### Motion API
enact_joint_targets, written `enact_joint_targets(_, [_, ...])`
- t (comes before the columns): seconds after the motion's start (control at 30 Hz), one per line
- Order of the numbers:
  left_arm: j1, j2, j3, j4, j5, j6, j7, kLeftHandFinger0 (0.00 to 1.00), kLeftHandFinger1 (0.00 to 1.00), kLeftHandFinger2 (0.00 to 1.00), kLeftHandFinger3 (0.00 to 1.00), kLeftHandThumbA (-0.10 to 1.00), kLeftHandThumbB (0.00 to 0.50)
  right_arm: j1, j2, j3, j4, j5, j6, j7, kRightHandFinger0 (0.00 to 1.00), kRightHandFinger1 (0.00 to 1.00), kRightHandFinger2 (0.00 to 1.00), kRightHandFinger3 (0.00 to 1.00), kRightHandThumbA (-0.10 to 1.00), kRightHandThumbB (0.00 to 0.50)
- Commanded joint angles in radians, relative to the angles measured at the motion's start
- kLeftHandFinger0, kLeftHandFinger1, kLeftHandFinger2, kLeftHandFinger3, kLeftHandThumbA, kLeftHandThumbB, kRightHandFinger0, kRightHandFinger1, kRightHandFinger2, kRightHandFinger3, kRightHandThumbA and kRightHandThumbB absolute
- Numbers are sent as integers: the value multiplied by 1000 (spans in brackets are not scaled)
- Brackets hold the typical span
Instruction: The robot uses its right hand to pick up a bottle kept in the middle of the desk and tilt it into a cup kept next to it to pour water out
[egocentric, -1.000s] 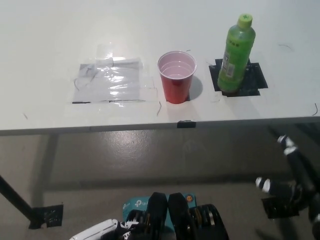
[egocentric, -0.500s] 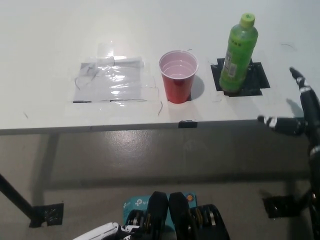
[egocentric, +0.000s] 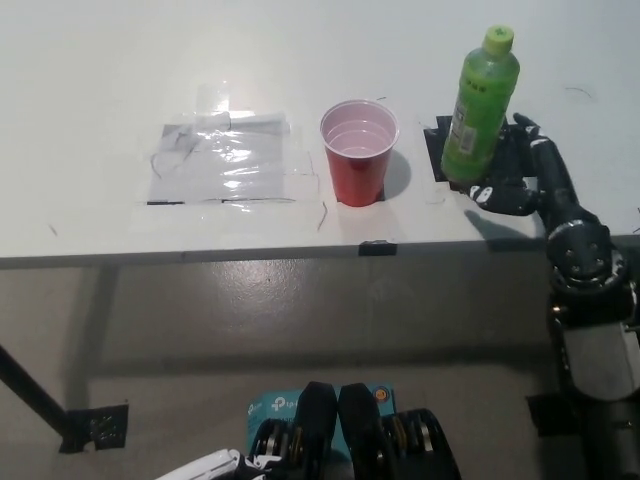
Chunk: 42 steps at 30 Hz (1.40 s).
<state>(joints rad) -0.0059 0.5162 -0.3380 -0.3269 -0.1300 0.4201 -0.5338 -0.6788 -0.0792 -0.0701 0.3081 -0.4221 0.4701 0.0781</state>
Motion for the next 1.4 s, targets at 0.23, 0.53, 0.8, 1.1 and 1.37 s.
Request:
enact_joint_targets(0.23, [-4, 4, -5, -16, -1, -5, -24, 1000, 1000, 1000, 1000, 331, 500, -136, -25, 41, 103, -6, 0, -63, 1000, 1000, 1000, 1000, 793, 500])
enact_joint_targets(0.53, [-10, 3, -14, -19, 0, 2, -24, 1000, 1000, 1000, 1000, 344, 500, -227, -72, 48, 189, -2, -9, -129, 1000, 1000, 1000, 1000, 817, 500])
enact_joint_targets(0.8, [-13, 2, -33, -27, 14, 11, -20, 1000, 1000, 1000, 1000, 350, 500, -268, -36, 57, 223, 17, -13, -156, 1000, 1000, 1000, 1000, 779, 500])
enact_joint_targets(1.1, [-18, 4, -38, -25, 10, 25, -31, 1000, 1000, 1000, 1000, 348, 500, -294, 21, 106, 243, 26, -22, -150, 1000, 1000, 1000, 1000, 797, 500])
enact_joint_targets(1.37, [-21, 7, -44, -32, 20, 21, -34, 1000, 1000, 1000, 1000, 356, 500, -310, 3, 112, 303, 54, -62, -158, 1000, 1000, 1000, 1000, 727, 500])
